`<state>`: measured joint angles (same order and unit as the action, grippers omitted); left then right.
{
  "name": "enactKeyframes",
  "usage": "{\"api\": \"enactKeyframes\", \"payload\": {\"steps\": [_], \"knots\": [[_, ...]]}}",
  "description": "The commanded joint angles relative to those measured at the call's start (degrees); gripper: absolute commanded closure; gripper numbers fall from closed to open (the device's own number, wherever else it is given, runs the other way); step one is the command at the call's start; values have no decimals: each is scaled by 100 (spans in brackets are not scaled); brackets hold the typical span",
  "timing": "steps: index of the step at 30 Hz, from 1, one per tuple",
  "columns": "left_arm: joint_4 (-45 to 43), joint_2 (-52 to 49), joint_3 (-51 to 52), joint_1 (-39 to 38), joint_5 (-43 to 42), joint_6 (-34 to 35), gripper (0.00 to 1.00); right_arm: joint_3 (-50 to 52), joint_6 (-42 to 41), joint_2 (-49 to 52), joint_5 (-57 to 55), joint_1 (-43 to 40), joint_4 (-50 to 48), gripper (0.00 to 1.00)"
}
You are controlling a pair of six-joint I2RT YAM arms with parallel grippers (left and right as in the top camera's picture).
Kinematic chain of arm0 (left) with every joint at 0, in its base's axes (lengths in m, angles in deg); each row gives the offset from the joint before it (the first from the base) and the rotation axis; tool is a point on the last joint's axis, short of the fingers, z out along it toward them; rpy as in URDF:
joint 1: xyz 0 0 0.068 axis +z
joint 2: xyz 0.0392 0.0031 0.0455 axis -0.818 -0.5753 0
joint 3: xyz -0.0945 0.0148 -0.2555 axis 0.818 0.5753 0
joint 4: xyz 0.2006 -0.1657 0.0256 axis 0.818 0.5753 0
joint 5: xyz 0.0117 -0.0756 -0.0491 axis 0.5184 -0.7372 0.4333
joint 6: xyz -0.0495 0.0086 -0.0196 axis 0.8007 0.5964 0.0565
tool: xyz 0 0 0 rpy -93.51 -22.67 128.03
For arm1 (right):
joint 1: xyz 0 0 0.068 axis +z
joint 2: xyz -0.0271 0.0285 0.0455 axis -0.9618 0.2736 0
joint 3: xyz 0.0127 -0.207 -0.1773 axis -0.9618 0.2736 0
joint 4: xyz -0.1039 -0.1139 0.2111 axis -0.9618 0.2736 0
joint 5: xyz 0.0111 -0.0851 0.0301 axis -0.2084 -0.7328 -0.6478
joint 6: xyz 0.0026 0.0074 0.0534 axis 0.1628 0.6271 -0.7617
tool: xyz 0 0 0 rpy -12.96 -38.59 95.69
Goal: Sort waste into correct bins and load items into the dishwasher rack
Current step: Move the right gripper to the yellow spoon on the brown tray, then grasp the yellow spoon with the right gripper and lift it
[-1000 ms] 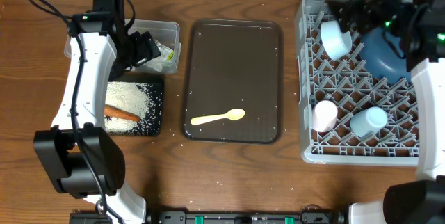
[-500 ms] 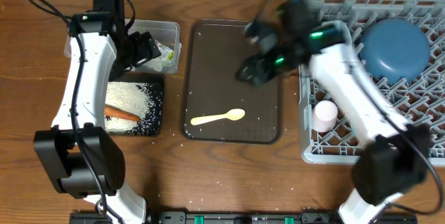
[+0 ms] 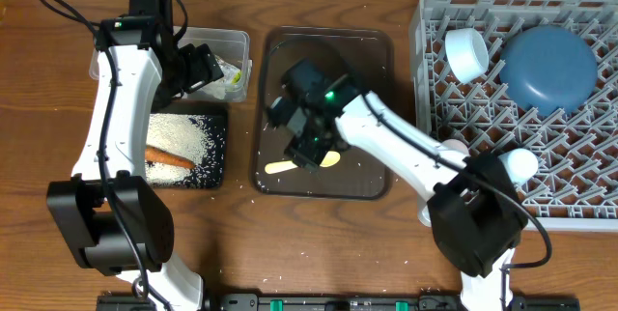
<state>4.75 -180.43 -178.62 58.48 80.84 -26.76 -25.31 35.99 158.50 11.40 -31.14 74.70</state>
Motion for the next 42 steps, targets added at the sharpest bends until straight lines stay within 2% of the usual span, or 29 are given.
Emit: {"api": "enactKeyframes", "payload": {"steps": [1,4,9,16,25,32,35,42], "knots": [[13,22,44,4,92,7,2,13,1172,70,-455,39,-133,36],[13,22,44,4,92,4,2,13,1373,173,-455,15,-120,37],[11,22,44,4,92,4,2,15,1537,402,-428,-26,79,44],[13,22,44,4,92,4,2,15,1602,667,68,-26,291,45],[13,22,44,4,92,7,2,52,1661,1036,127,-59,398,57],[11,22,44,4,92,4,2,52,1652,1080,127,-105,400,77],[13,22,44,4,92,4,2,50,1495,1080,50,-136,365,97],[13,22,44,4,92,4,2,-52,935,1078,17,-323,374,99]]}}
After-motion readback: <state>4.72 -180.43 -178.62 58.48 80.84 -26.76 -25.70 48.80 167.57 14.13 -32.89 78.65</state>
